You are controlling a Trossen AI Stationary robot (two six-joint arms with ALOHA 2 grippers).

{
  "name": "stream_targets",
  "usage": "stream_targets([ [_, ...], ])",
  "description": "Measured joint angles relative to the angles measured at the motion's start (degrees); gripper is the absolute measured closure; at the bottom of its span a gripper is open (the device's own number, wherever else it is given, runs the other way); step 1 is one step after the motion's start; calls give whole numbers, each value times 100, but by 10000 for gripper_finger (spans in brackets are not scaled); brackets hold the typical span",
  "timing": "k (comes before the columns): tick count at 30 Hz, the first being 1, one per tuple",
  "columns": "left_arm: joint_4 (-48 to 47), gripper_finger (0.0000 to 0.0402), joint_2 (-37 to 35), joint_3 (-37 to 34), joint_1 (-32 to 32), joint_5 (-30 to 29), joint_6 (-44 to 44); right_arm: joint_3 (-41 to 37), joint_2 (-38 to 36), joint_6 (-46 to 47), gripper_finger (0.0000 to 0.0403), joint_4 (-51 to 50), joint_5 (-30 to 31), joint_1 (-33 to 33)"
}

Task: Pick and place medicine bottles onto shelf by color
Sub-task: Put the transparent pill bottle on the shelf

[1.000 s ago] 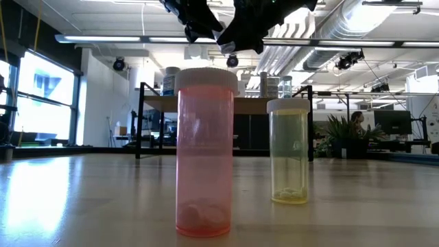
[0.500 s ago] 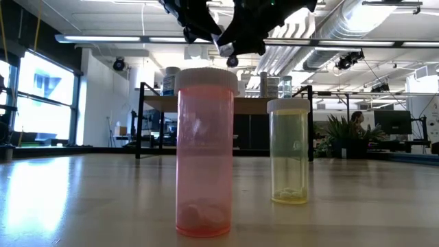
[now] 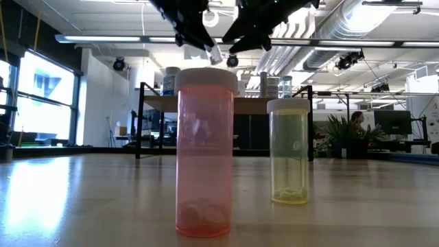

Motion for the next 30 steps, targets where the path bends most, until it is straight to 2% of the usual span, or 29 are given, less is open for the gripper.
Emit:
stream_targets([
  [7,175,270,0,192,600,-21,26,0,0,0,164,-19,52,-36],
  [12,99,270,0,192,864,130,-513,0,0,0,164,-18,213,-35],
  [17,99,270,0,192,672,162,-1054,0,0,0,164,-17,233,-35],
  [22,59,270,76,197,325,149,-1169,0,0,164,164,-19,252,-35],
  [30,51,270,373,197,-28,61,-1210,0,-381,927,164,-115,887,-35],
])
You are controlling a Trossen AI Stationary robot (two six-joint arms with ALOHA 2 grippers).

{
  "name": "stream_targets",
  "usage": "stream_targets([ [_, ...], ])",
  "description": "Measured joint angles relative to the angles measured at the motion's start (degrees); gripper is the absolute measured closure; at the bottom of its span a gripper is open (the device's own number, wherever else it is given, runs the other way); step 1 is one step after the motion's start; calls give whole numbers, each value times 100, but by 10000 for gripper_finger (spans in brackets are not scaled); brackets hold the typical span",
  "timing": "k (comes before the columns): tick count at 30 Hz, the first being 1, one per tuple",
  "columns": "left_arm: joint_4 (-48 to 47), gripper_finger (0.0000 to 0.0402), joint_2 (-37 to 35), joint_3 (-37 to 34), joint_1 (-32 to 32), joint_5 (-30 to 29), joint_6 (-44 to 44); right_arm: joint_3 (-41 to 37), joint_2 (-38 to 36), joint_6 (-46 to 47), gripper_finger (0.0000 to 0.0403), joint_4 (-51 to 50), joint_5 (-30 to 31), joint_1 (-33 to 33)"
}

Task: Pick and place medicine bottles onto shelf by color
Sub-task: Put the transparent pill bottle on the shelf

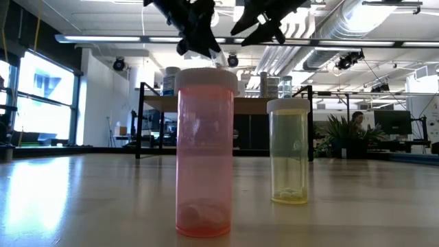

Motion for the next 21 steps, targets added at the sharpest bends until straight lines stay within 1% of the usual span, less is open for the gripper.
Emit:
stream_targets([
  [4,-130,270,208,0,-32,-33,-43,0,-297,35,164,-9,519,1],
  [6,-247,270,301,0,-39,-42,-44,0,-414,34,164,-17,648,0],
  [16,-415,270,651,0,-58,-75,46,4,-455,35,164,-61,655,0],
  [21,-396,270,685,0,-65,-66,150,4,-454,35,164,-55,655,0],
])
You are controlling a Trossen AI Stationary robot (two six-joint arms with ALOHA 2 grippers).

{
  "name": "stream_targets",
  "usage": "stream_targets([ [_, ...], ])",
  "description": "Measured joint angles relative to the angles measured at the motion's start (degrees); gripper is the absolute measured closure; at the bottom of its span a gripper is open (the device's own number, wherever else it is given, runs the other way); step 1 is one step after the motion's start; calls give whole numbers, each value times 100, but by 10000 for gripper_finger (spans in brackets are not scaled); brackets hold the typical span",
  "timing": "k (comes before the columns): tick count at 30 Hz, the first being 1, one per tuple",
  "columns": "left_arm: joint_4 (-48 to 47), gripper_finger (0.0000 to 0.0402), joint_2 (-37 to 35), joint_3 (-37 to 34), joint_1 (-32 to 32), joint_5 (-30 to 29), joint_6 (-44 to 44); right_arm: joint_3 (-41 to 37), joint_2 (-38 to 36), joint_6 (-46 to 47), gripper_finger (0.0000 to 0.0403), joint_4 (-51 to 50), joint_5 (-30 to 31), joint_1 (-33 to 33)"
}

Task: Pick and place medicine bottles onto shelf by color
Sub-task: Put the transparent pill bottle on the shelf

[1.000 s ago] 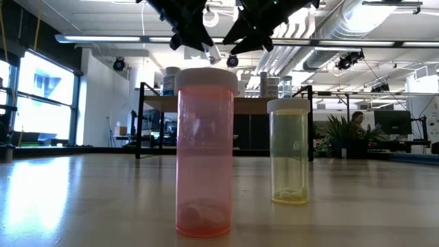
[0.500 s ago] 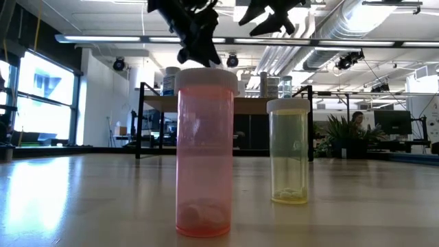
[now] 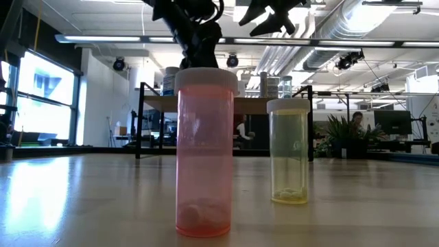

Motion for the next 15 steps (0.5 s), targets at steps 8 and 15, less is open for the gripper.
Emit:
stream_targets([
  [8,5,265,0,0,-4,-106,231,0,0,-15,164,2,0,0],
  [15,7,239,13,0,-37,-280,307,0,0,-17,164,-20,0,0],
])
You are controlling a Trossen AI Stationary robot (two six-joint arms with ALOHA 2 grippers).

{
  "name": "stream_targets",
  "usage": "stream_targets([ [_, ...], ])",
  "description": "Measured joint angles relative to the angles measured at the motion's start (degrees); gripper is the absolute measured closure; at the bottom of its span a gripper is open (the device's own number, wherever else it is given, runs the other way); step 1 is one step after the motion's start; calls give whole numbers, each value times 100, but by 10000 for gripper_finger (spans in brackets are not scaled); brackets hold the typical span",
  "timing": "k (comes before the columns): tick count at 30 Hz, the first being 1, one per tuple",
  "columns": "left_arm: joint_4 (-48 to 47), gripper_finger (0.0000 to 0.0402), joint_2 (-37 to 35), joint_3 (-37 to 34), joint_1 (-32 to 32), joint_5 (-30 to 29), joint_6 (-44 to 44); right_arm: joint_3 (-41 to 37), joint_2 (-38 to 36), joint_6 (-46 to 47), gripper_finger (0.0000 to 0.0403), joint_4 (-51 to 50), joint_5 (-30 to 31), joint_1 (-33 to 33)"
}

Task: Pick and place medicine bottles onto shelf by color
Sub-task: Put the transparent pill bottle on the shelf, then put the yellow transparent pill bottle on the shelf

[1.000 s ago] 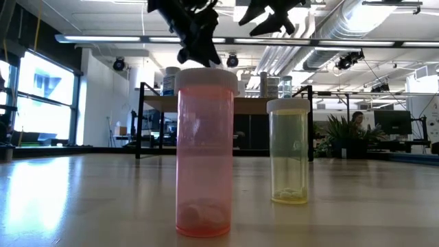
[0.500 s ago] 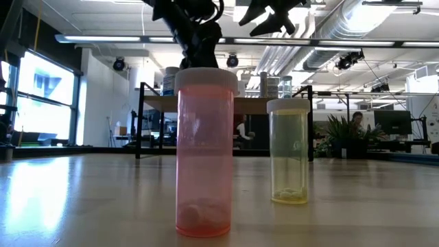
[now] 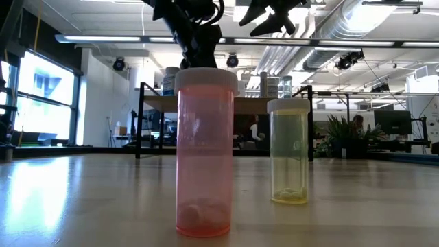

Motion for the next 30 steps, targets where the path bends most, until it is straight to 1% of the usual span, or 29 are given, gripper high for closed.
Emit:
stream_targets([
  [9,8,235,0,0,0,-15,88,0,0,-90,164,-9,0,0],
  [15,9,234,0,0,0,-79,153,0,0,-90,164,-206,-26,4],
  [18,11,232,0,0,0,-248,172,0,0,-82,164,-248,-94,7],
  [21,11,223,0,0,0,-377,165,0,0,20,164,-256,-162,7],
  [26,11,200,0,0,-20,-374,256,0,0,115,164,-258,-225,7],
  [30,9,190,0,0,-82,-338,303,0,0,125,164,-258,-255,7],
])
